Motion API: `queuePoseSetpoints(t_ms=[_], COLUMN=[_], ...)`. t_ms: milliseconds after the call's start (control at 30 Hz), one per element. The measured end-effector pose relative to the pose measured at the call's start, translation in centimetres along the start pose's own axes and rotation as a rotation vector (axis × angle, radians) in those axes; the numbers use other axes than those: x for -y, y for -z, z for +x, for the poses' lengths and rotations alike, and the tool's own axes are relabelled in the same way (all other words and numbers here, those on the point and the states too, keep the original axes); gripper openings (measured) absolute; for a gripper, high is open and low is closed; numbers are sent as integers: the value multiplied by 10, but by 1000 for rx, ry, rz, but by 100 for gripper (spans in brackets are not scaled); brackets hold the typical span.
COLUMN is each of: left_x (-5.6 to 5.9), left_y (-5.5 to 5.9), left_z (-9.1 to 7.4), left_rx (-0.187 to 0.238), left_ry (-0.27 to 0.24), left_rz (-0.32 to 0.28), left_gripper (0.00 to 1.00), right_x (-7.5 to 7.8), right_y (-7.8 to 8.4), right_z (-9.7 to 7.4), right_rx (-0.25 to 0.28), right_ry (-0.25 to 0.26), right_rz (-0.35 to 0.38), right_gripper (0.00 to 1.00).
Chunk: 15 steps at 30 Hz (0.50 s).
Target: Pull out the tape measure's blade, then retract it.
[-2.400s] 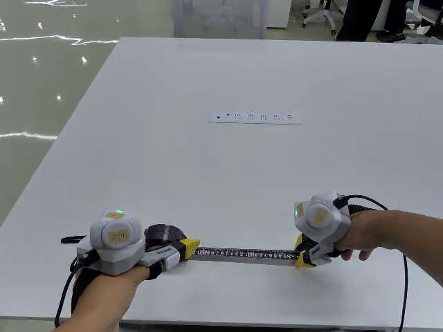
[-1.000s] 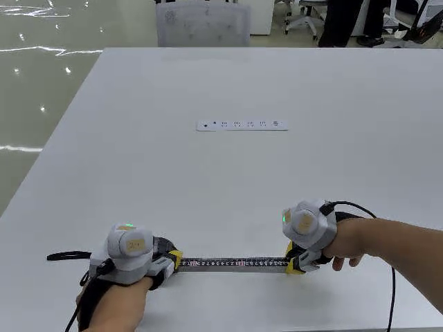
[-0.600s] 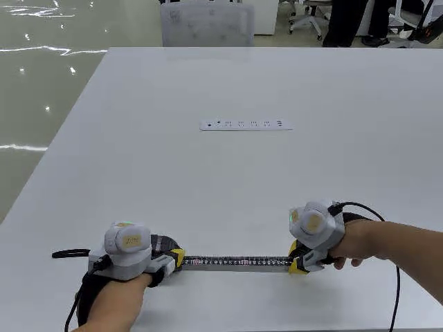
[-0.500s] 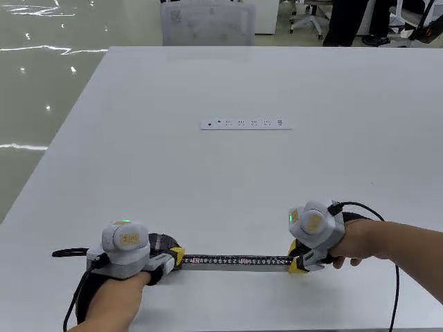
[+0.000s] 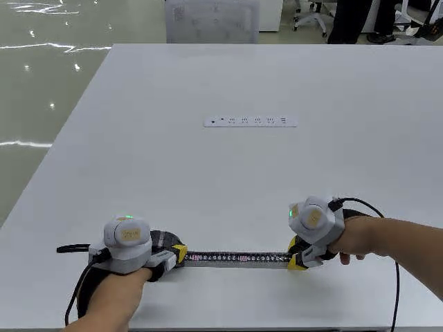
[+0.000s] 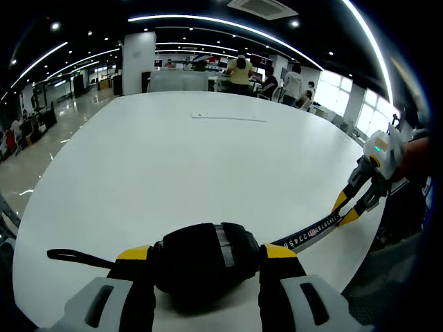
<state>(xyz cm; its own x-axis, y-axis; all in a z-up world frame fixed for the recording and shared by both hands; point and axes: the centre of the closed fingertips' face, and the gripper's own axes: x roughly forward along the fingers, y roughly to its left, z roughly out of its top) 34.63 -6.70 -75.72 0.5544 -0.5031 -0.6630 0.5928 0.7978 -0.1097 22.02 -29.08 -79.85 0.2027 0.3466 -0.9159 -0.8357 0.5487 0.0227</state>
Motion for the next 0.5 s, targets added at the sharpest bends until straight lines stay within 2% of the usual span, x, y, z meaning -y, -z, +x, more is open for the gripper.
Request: queuePoseSetpoints(t_ms=[167,500], left_x=[1,0], left_y=[1,0], left_z=[0,0], left_rx=[-3,-5], left_ry=[5,14], left_rz=[2,3], left_gripper=[56,56], right_x=[-1,-2], right_y=[-2,-10], right_z=[1,5], right_rx=[8,27], right_ry=[0,-9], right_rz=[-22,-9], right_gripper=[13,14])
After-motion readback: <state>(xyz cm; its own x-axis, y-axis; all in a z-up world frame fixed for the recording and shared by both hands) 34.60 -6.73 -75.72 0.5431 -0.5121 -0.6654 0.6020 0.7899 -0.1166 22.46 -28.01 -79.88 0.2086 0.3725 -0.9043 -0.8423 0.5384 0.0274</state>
